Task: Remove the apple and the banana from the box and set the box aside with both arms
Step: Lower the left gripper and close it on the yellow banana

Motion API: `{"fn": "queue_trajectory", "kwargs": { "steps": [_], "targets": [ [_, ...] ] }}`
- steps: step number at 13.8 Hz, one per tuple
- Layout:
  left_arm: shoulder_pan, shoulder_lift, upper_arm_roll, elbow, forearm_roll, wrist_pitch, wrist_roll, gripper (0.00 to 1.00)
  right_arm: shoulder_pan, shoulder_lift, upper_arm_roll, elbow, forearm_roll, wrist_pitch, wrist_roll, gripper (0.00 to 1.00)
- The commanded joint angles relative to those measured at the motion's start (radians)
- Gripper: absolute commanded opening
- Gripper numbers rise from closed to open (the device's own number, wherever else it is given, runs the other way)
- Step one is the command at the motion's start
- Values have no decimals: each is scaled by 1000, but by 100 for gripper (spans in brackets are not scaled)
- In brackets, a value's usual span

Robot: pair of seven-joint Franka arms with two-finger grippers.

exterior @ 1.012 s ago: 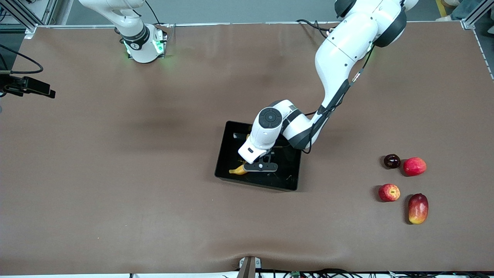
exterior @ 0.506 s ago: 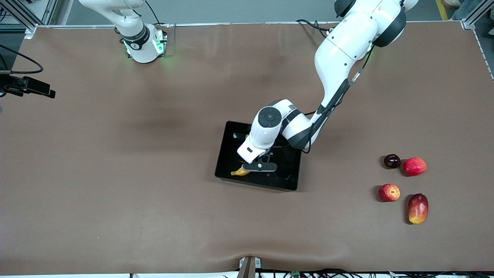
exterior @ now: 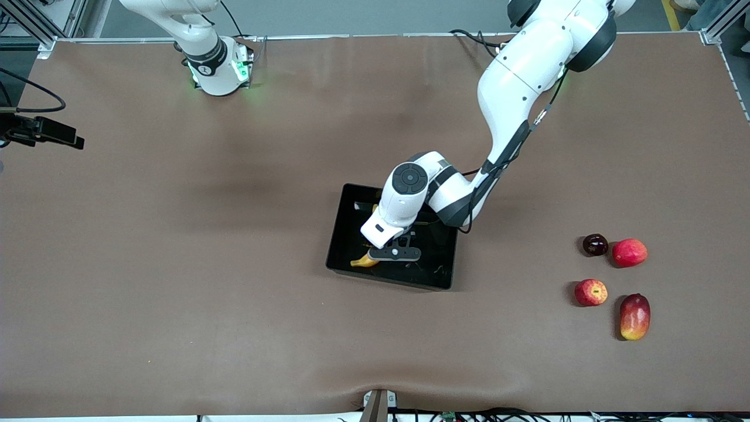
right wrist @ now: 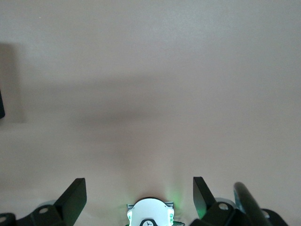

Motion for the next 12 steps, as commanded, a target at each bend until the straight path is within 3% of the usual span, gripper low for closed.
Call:
{"fn": "queue_trajectory", "kwargs": {
  "steps": [1, 3, 12],
  "targets": [
    [10, 12, 6, 10, 20, 7, -3, 85, -19, 2, 10, 5, 0, -10, -9, 100],
    [10, 9, 6, 10, 20, 7, -5, 92, -19, 2, 10, 5, 0, -9, -9, 100],
    [3, -6, 4, 11, 23, 7, 14, 100, -21, 4, 10, 5, 0, -15, -9, 100]
  ]
}}
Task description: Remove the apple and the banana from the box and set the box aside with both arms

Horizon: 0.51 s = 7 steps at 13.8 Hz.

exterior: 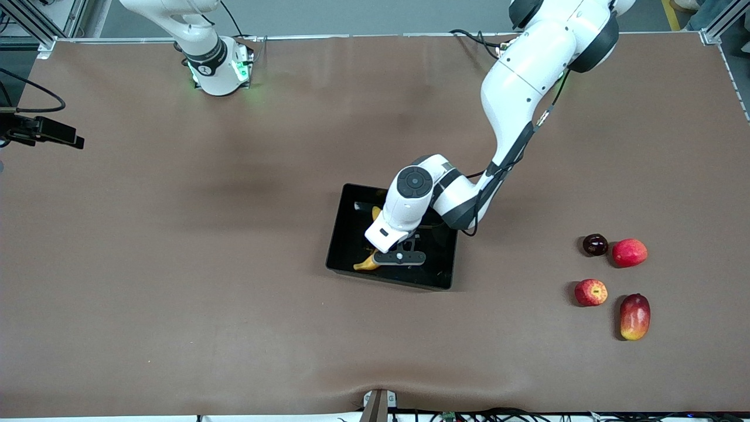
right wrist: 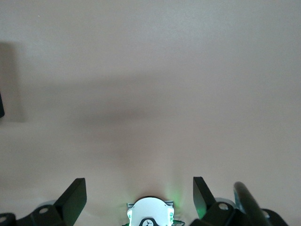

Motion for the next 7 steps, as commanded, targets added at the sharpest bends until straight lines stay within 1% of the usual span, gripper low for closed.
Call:
{"fn": "queue_trajectory", "kwargs": {
  "steps": [1, 7],
  "targets": [
    [-5, -7, 0, -4, 22, 7, 7, 100, -20, 4, 11, 5, 0, -9, -10, 100],
    [-8, 7, 0, -19, 24, 7, 31, 100, -25, 6, 11, 6, 0, -9, -10, 100]
  ]
}}
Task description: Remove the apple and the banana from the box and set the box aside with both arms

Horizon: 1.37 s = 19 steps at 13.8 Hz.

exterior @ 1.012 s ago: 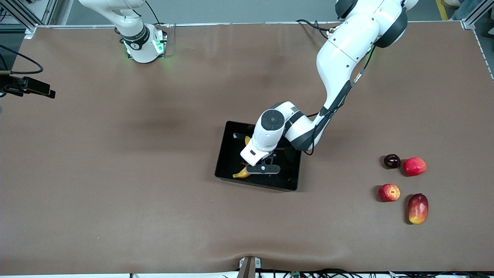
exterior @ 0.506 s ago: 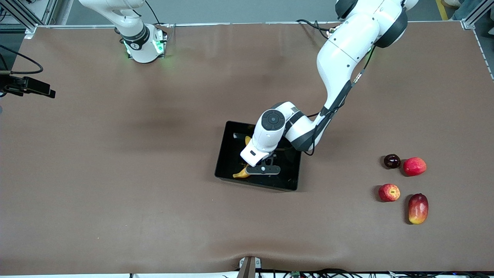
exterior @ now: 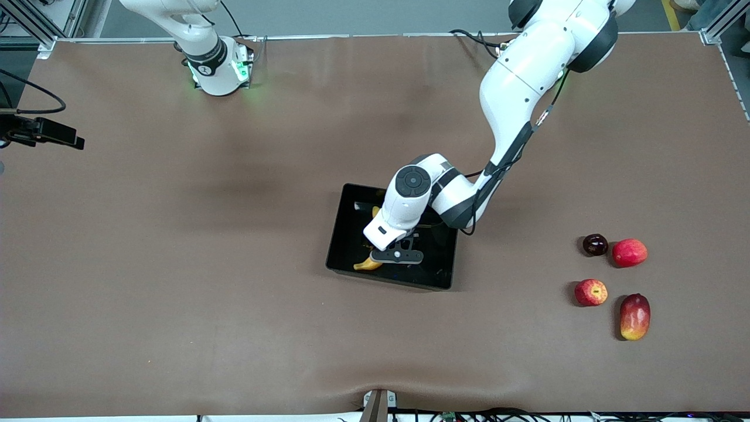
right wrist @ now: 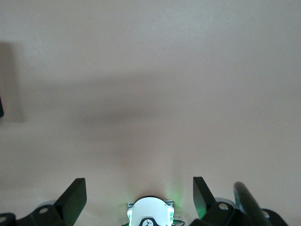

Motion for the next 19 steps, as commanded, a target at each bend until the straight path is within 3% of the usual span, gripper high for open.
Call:
{"fn": "queue_trajectory", "kwargs": {
  "steps": [1, 3, 4, 5, 7, 8, 13, 16, 19],
  "targets": [
    [-7, 7, 0, 0, 22, 9, 1, 98, -22, 2, 12, 5, 0, -10, -10, 100],
    [-8, 18, 0, 0, 22, 9, 0, 89, -22, 2, 12, 6, 0, -10, -10, 100],
    [-12, 20, 0, -3, 22, 9, 0, 79, -22, 2, 12, 5, 0, -10, -10, 100],
    [-12, 18, 0, -3, 22, 9, 0, 60, -22, 2, 12, 6, 0, -8, -10, 100],
    [-12, 12, 0, -3, 24, 7, 3, 10, -22, 2, 12, 5, 0, -8, -10, 100],
    [-12, 7, 0, -2, 24, 7, 0, 0, -24, 2, 12, 5, 0, -8, -10, 100],
    [-1, -23, 0, 12, 14, 6, -13, 0, -24, 4, 12, 6, 0, -8, -10, 100],
    [34, -94, -11, 11, 7, -16, -11, 0, -24, 4, 12, 6, 0, -8, -10, 100],
    [65, -215, -14, 12, -45, -169, -10, 0, -21, 5, 12, 8, 1, -7, -10, 100]
  ]
}}
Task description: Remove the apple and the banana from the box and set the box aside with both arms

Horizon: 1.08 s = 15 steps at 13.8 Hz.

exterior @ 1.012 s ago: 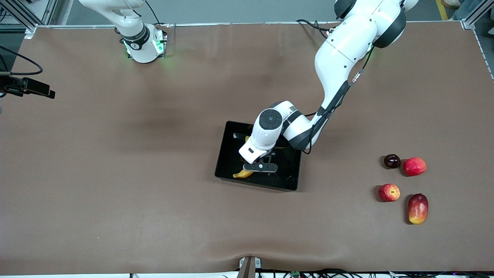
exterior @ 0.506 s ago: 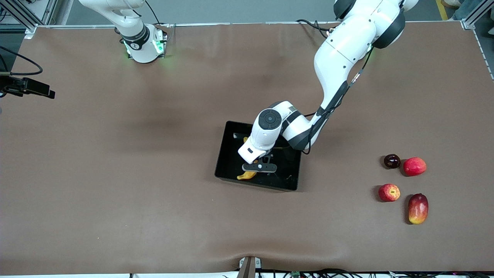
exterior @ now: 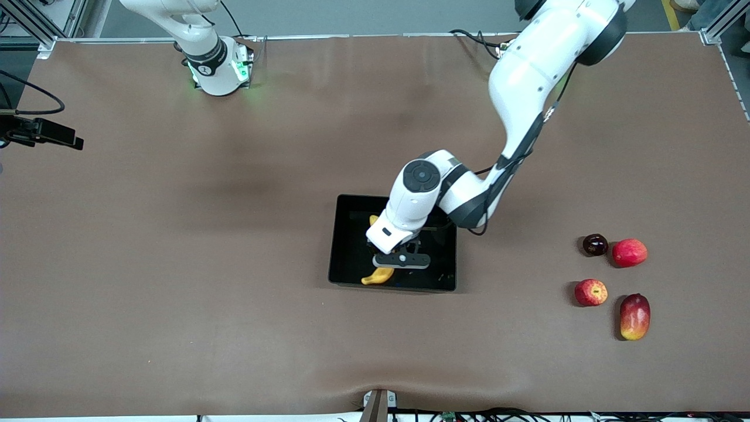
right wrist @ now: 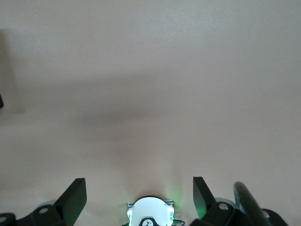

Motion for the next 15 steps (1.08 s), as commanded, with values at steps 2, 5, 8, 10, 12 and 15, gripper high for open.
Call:
{"fn": "queue_trajectory", "kwargs": {
  "steps": [2, 5, 8, 10, 12, 15],
  "targets": [
    [70, -185, -4, -31, -80, -120, -5, 0, -10, 3, 13, 8, 4, -8, -7, 100],
    [188, -245, -16, -31, -155, -213, 90, 0, 47, 10, 16, -6, 107, -15, 19, 100],
    [302, -250, -11, -35, -195, -315, 245, 0, 126, 80, 16, -6, 173, 74, 117, 100],
    [368, -237, -4, -45, -185, -359, 373, 0, 188, 140, 18, -3, 182, 132, 125, 100],
    [433, -215, 5, -46, -183, -391, 492, 0, 229, 207, 16, -3, 245, 195, 128, 100],
    [481, -147, 8, -48, -79, -390, 505, 0, 303, 302, 16, 2, 282, 356, 179, 100]
  ]
}}
